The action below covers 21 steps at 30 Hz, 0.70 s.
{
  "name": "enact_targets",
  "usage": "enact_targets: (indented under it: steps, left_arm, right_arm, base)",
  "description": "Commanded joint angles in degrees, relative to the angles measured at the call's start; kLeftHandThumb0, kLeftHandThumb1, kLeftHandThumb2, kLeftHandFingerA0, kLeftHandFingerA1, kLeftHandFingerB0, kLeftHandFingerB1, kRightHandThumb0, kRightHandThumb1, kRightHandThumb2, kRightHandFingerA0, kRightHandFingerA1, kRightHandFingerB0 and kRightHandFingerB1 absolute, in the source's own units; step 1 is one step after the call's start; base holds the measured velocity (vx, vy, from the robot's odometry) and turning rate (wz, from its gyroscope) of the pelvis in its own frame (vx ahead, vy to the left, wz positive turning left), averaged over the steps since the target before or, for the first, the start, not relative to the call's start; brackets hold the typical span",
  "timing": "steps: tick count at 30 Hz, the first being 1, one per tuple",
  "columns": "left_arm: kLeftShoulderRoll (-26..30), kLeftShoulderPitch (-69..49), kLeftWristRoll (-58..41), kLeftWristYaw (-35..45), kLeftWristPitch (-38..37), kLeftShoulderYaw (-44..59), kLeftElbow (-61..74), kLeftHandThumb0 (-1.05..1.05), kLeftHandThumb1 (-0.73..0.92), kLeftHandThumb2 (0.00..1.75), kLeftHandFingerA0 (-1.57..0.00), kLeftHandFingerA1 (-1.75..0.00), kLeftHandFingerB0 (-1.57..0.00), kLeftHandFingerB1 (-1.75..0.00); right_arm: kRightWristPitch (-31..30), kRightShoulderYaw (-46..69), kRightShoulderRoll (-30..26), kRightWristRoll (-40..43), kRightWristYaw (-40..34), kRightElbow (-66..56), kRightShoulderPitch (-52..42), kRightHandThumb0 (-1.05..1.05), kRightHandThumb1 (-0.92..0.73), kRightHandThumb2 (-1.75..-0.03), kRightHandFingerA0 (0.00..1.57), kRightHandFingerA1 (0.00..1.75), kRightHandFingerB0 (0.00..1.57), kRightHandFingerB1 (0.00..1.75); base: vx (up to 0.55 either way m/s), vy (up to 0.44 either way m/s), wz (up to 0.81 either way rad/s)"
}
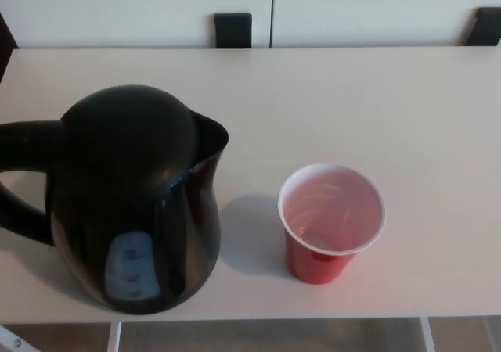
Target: The robot walk towards a table in front and uses its left hand to pick up the pot from the base and pour water to the cup on the right hand side
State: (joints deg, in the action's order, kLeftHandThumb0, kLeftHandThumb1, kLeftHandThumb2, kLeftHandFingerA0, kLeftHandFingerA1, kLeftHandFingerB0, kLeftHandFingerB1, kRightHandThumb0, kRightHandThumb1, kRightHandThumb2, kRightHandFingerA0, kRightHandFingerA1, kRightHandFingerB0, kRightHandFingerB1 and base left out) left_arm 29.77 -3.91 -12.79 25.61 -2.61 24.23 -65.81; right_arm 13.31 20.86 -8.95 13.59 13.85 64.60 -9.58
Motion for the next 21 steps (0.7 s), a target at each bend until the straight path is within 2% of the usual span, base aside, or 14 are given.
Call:
enact_targets:
  steps: [1,8,9,13,14,15,16,17,18,20,21]
  left_arm:
    - [1.7,-2.9,-2.5,4.1,2.7,1.4,3.2,-0.11,0.55,0.56,-0.51,-0.44,-0.39,-0.41]
    - [1.4,-7.6,-4.5,3.8,2.0,5.3,9.7,-0.13,0.50,0.54,-0.47,-0.41,-0.38,-0.38]
    - [-0.5,-12.6,-10.4,3.0,-0.5,12.2,18.6,-0.19,0.45,0.53,-0.38,-0.39,-0.29,-0.37]
    - [-1.9,-14.2,-10.3,2.5,1.1,14.2,23.1,-0.19,0.45,0.53,-0.38,-0.39,-0.29,-0.37]
    - [-3.8,-16.6,-9.1,-1.0,-4.9,16.1,33.5,-0.40,0.45,0.54,-0.18,-0.30,-0.20,-0.29]
    - [-4.7,-17.7,-8.6,-2.4,-7.5,16.9,38.0,-0.40,0.45,0.54,-0.18,-0.30,-0.20,-0.29]
    - [-5.4,-17.8,-11.2,-1.9,-5.2,18.3,44.4,-0.25,0.25,0.82,0.00,-0.49,0.00,-0.47]
    - [-5.9,-17.9,-11.9,-1.8,-5.1,18.8,47.7,-0.27,0.21,0.80,0.00,-0.50,0.00,-0.48]
    - [-6.7,-17.9,-12.5,-2.2,-5.5,19.4,52.7,-0.52,0.37,0.64,-0.09,-0.27,-0.11,-0.34]
    - [-7.8,-18.0,-11.4,-3.4,-5.7,19.3,57.3,-0.50,0.36,0.64,-0.08,-0.23,-0.11,-0.29]
    - [-8.0,-17.8,-11.2,-3.4,-5.8,19.1,58.8,-0.48,0.33,0.70,-0.02,-0.23,-0.11,-0.30]
  right_arm:
    - [-0.1,0.8,-0.7,0.6,-0.4,0.3,-0.5,-0.16,-0.41,-0.86,0.43,0.62,0.17,0.49]
    - [0.0,1.6,-0.3,1.4,0.7,-1.3,-1.4,-0.16,-0.41,-0.86,0.39,0.60,0.17,0.49]
    - [0.5,1.4,-0.6,1.0,1.0,-0.8,-1.0,-0.16,-0.41,-0.86,0.41,0.61,0.17,0.50]
    - [0.5,1.5,-0.6,1.0,1.1,-0.8,-0.9,-0.16,-0.41,-0.86,0.41,0.61,0.17,0.50]
    - [0.3,1.3,-0.8,0.7,0.6,-0.5,-0.4,-0.15,-0.41,-0.86,0.41,0.60,0.18,0.49]
    - [0.2,1.3,-0.9,0.6,0.3,-0.4,-0.2,-0.15,-0.41,-0.86,0.41,0.60,0.18,0.49]
    - [-0.5,2.1,-0.8,1.7,1.2,-0.1,0.4,-0.14,-0.41,-0.86,0.41,0.61,0.17,0.49]
    - [-0.5,1.9,-0.7,1.6,0.9,-0.6,0.3,-0.16,-0.42,-0.87,0.41,0.60,0.16,0.49]
    - [-0.3,1.5,-0.6,1.1,0.5,-1.4,0.1,-0.16,-0.42,-0.87,0.41,0.60,0.15,0.48]
    - [-0.5,1.5,-0.7,1.2,0.9,-1.8,0.1,-0.16,-0.42,-0.87,0.41,0.60,0.14,0.48]
    - [-0.7,1.5,-0.7,1.3,1.1,-2.2,0.0,-0.15,-0.44,-0.87,0.36,0.58,0.13,0.47]
  base:
    - [0.00,0.000,0.00]
    - [0.00,0.000,0.00]
    - [0.00,0.000,0.00]
    - [0.00,0.000,0.00]
    - [0.00,0.000,0.00]
    - [0.00,0.000,0.00]
    - [0.00,0.000,0.00]
    - [0.00,0.000,0.00]
    - [0.00,0.000,0.00]
    - [0.00,0.000,0.00]
    - [0.00,0.000,0.00]
